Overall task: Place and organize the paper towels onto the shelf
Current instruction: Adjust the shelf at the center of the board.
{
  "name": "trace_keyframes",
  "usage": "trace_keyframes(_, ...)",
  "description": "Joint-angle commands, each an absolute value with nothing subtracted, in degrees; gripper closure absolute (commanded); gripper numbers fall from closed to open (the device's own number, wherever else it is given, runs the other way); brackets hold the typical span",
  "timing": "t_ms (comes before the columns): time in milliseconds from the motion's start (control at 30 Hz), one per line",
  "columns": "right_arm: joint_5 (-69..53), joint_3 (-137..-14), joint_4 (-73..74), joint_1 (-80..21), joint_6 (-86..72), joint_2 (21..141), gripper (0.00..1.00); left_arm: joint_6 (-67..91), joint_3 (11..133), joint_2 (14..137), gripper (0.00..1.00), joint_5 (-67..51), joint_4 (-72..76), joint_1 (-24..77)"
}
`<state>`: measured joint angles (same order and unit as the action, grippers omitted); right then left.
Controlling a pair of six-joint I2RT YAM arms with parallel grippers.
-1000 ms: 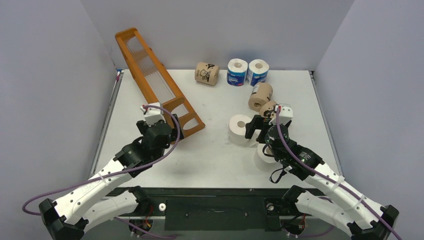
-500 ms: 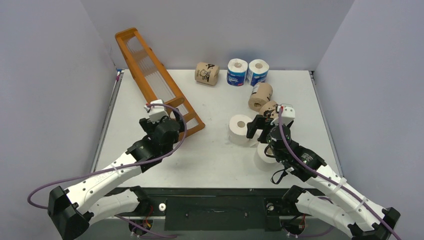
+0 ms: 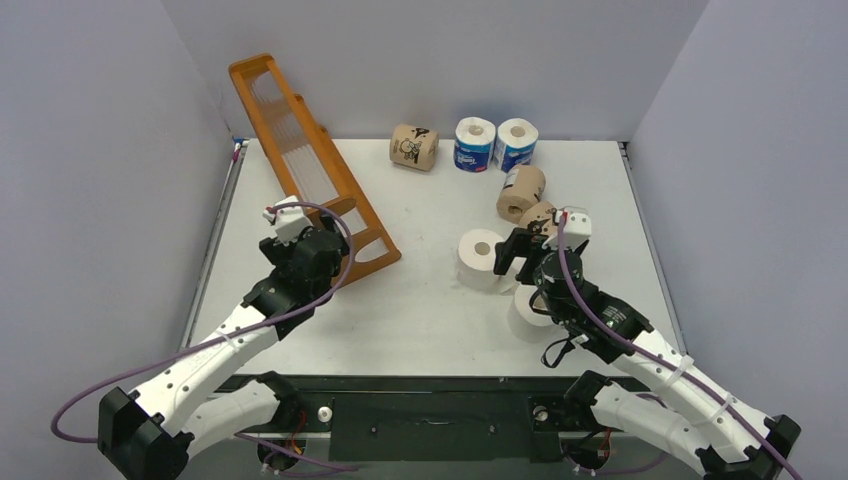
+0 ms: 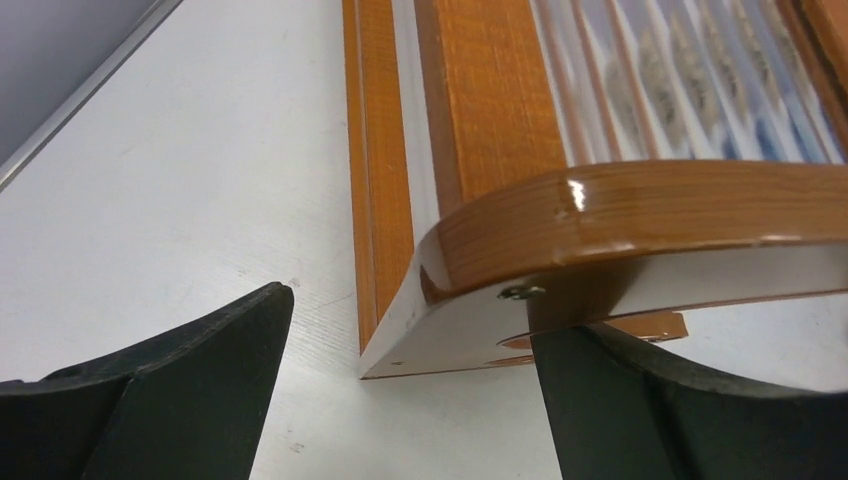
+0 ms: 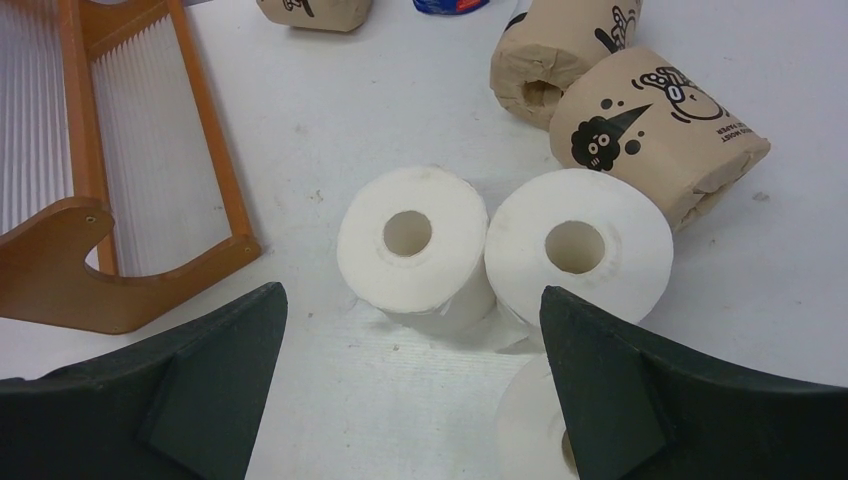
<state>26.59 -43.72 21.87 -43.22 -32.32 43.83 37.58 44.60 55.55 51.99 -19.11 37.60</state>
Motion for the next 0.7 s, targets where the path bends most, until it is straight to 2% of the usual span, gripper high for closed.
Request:
trace_keyframes(0,26.73,-44.38,17.93,-43.56,-31.94,45.48,0.07,39.39,44.54,53.54,0.15,52.46,-21.41,34.51)
trace_keyframes(300,20.23,-48.0,12.37,-43.52,-34.11,53.18,0.07,41.33,45.48,49.39,0.14,54.1,-28.43,33.13)
trace_keyframes(667,2.42,-60.18,6.62,-43.85,-37.08,68.59,0.08,42.58,46.08,43.18,0.08,54.05,-34.93,32.43)
